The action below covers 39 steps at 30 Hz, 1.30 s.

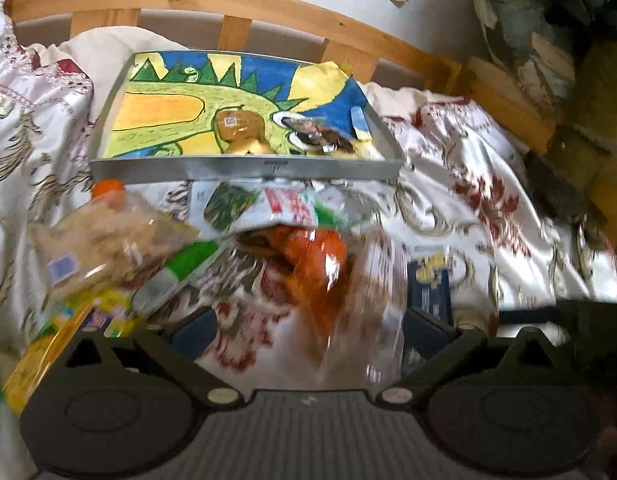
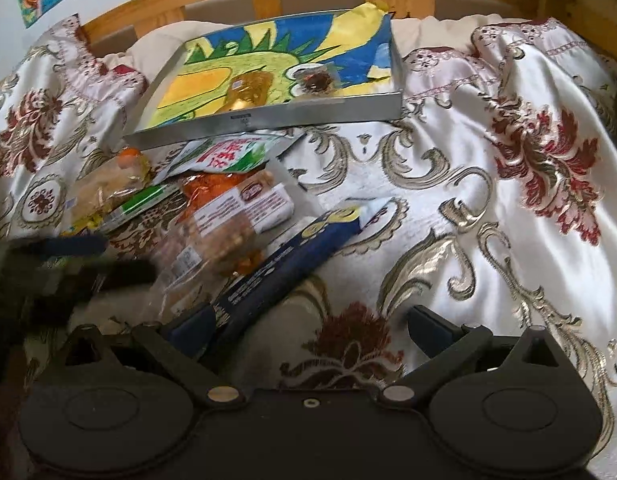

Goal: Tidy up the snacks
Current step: 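Move the left tool to the clear bread bag while the right tool reaches the blue 'Ca' stick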

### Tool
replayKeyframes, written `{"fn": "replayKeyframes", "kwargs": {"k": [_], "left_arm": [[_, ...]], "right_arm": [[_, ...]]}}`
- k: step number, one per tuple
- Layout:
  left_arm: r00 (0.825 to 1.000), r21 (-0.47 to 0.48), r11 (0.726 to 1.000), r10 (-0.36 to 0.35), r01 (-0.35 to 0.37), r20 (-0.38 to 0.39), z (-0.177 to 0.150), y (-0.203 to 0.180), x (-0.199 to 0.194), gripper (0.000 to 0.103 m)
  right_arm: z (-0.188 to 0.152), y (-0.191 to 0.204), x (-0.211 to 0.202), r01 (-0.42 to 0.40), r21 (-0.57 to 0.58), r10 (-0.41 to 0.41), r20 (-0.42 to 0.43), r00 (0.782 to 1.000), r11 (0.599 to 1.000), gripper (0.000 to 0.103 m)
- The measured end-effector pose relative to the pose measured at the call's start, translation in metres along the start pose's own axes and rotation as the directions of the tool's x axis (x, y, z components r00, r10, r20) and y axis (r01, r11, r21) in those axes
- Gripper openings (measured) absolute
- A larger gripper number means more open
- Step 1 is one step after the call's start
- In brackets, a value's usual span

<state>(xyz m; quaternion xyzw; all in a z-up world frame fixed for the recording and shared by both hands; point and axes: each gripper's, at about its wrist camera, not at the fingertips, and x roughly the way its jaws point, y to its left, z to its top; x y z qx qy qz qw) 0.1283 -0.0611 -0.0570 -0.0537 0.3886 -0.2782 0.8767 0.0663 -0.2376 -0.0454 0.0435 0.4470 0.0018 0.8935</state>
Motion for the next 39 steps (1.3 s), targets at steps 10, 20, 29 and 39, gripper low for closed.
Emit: {"fn": "replayKeyframes", "kwargs": {"k": [10,20,29,39], "left_arm": [[0.981,-0.078,0.984,-0.166,0.158,-0.104,0.01,0.002,0.024,0.086],[0.959,-0.17,0.964,-0.232,0.204,-0.163,0.01,0.017,0.033,0.057],[0.974,-0.092,0.988,-0.138,0.124,-0.177,0.014,0.002,0.02,0.047],[0.984,0.05,0.998,0.048,-0.04,-0.173,-0.005,-0.012,-0.018,0.04]], "right_arm": [[0.001,0.01,-0.012,-0.074,-0.087,0.08,0.075,0.994,0.994,0.084],[0.012,-0.003,-0.003,-0.164,0.021,0.163,0.068,0.984,0.986,0.063],[0.017,-0.007,-0.001,-0.185,0.031,0.183,0.07,0.981,0.982,0.06],[0.017,-0.007,-0.003,-0.202,0.035,0.199,0.086,0.976,0.979,0.06]]}}
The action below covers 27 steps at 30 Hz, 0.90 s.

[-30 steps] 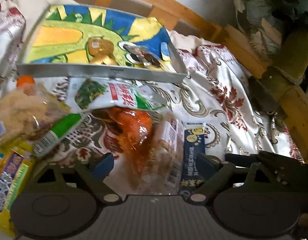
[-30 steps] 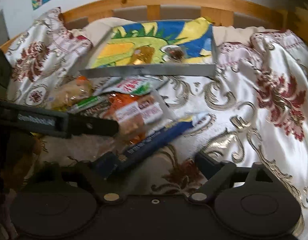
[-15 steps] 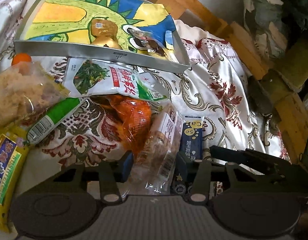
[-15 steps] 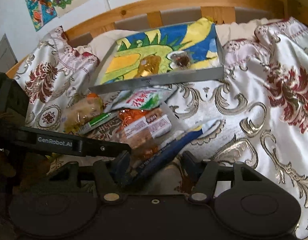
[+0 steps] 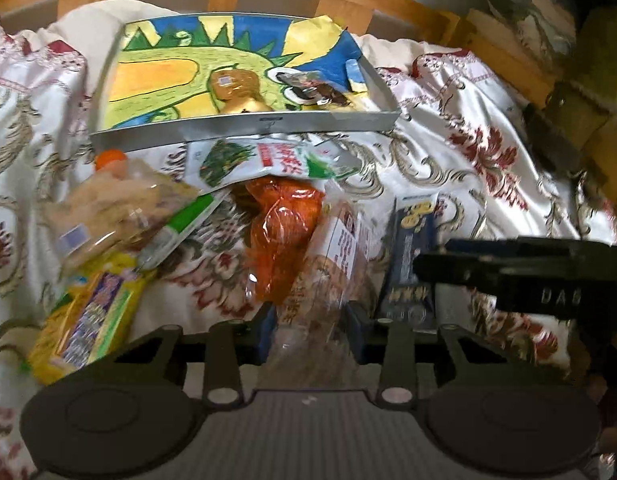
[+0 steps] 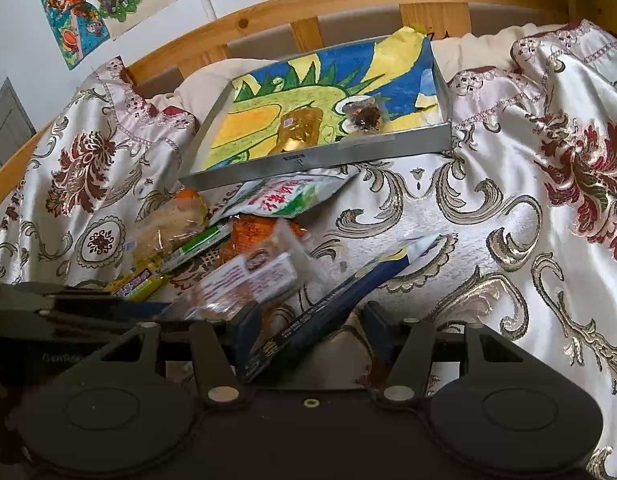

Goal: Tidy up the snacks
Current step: 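Move the left tool to the clear bread bag while the right tool reaches the blue 'Ca' stick, then close the left tool on the clear bread bag while the right tool grasps the blue 'Ca' stick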

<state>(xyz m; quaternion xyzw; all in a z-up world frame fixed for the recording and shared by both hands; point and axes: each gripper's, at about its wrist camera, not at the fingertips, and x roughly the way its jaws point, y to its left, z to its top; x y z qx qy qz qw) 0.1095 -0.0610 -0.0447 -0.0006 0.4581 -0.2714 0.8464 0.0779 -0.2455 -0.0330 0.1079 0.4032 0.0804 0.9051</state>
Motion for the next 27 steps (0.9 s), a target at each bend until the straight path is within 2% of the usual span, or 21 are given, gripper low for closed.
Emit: {"fn": "replayKeyframes", "kwargs": {"k": [6,8,11,16,21,24,27], "left_arm": [[1.0,0.024,1.0,-0.005,0.004,0.006,-0.002,-0.004,-0.004,0.042],[1.0,-0.01,1.0,-0.026,0.026,0.009,-0.001,0.001,-0.003,0.049],[0.998,-0.071,0.996,-0.058,0.059,0.025,0.002,0.011,0.003,0.054],[0.99,-0.123,0.983,-0.132,0.136,0.042,0.006,0.022,0.014,0.054],[0.979,-0.067,0.978,-0.195,0.198,0.058,0.007,0.014,0.013,0.054],[0.98,-0.029,0.98,-0.195,0.196,0.046,0.006,0.008,0.014,0.053],[0.98,-0.04,0.979,-0.198,0.198,0.016,0.004,0.009,0.019,0.046]], "right_arm": [[-0.001,0.005,-0.004,-0.028,0.001,0.028,-0.006,1.0,1.0,0.06],[0.0,0.004,-0.005,-0.042,0.008,0.042,-0.001,0.999,0.999,0.06],[0.003,0.002,-0.002,-0.033,0.023,0.033,-0.013,0.999,0.999,0.06],[0.009,-0.006,0.006,-0.05,0.076,0.052,-0.026,0.998,0.996,0.06],[0.013,-0.015,0.017,-0.056,0.146,0.066,-0.065,0.996,0.988,0.06],[0.013,-0.019,0.024,-0.064,0.168,0.078,-0.078,0.994,0.984,0.06],[0.015,-0.023,0.031,-0.069,0.175,0.086,-0.089,0.992,0.982,0.06]]}}
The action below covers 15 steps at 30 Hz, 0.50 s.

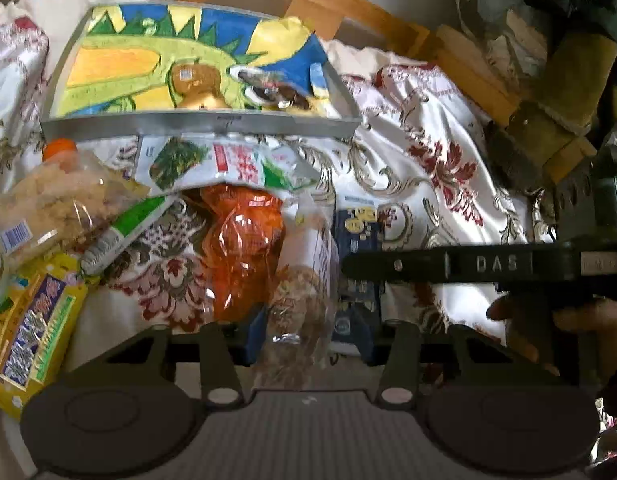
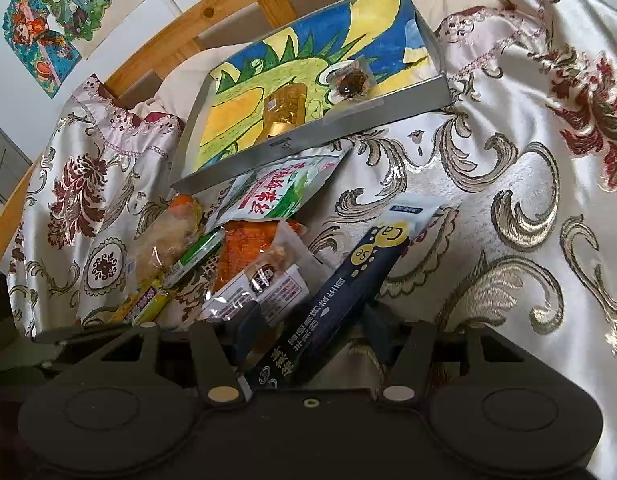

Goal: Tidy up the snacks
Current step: 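Close the left tool on the clear bread bag while the right tool grasps the blue 'Ca' stick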

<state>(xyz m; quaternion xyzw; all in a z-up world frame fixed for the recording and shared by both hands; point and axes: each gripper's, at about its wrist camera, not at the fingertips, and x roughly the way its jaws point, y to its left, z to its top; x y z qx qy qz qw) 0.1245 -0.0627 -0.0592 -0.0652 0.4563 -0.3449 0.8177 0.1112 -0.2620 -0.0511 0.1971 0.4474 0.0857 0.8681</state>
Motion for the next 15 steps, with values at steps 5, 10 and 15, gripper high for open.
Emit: {"fn": "replayKeyframes", "kwargs": {"k": [5,10,15], "left_arm": [[0.999,-0.037,0.999,-0.007,0.005,-0.039,-0.002,0.007,0.011,0.041],[0.999,-0.097,0.995,-0.014,0.011,-0.031,-0.001,0.013,0.01,0.041],[1.0,-0.098,0.995,0.005,-0.007,-0.021,-0.001,0.013,0.011,0.042]], "right_arm": [[0.004,-0.01,0.004,-0.031,0.07,0.032,-0.004,0.999,0.997,0.059],[0.0,-0.004,0.005,-0.024,0.04,0.025,-0.01,1.0,0.999,0.059],[0.004,-0.006,0.01,-0.009,0.06,0.011,-0.023,1.0,0.998,0.056]]}}
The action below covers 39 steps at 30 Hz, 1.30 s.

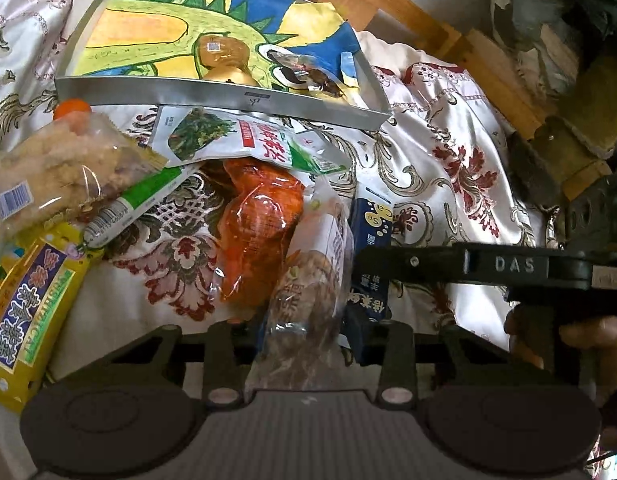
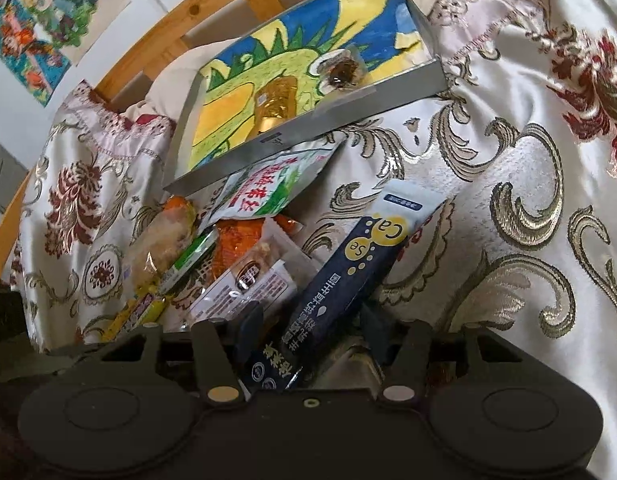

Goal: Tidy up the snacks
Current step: 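Close the left tool on the clear bread bag while the right tool grasps the blue 'Ca' stick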

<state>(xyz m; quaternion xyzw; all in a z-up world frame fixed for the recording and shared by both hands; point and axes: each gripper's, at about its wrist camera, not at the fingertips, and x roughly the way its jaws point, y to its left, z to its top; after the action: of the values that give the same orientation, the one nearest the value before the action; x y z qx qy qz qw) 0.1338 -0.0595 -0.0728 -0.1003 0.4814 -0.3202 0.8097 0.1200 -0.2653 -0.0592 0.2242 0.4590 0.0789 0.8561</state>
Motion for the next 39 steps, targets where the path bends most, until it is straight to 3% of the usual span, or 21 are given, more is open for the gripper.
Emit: {"fn": "replayKeyframes", "kwargs": {"k": [7,11,20,28,32,35,39], "left_arm": [[0.999,-0.057,0.998,-0.019,0.021,0.04,0.003,0.004,0.007,0.045],[0.998,-0.064,0.998,-0.025,0.028,0.051,0.005,0.006,0.008,0.045],[0.997,-0.033,0.999,0.043,-0.041,0.066,0.002,-0.006,-0.008,0.04],[0.986,-0.037,0.997,0.07,-0.065,0.149,0.003,-0.005,-0.028,0.039],[0.985,-0.042,0.997,0.066,-0.06,0.161,0.004,-0.004,-0.03,0.039],[0.984,-0.035,0.997,0.068,-0.062,0.168,0.005,-0.004,-0.029,0.039],[0.984,-0.035,0.997,0.067,-0.062,0.167,0.005,-0.004,-0.029,0.039]], "right_arm": [[0.006,-0.016,0.007,-0.012,0.091,0.013,-0.003,1.0,0.996,0.042],[0.006,-0.011,0.007,0.004,0.08,-0.003,-0.017,1.0,0.997,0.042],[0.001,-0.005,0.002,-0.013,0.123,0.021,-0.059,0.998,0.992,0.047],[0.005,-0.003,0.015,-0.004,0.177,0.02,-0.085,0.996,0.984,0.049],[-0.001,0.0,0.013,0.011,0.161,-0.004,-0.044,0.999,0.987,0.032],[-0.004,-0.001,0.009,-0.003,0.173,0.005,-0.016,1.0,0.985,0.025],[-0.006,0.007,0.005,0.01,0.108,-0.012,0.014,1.0,0.994,0.022]]}}
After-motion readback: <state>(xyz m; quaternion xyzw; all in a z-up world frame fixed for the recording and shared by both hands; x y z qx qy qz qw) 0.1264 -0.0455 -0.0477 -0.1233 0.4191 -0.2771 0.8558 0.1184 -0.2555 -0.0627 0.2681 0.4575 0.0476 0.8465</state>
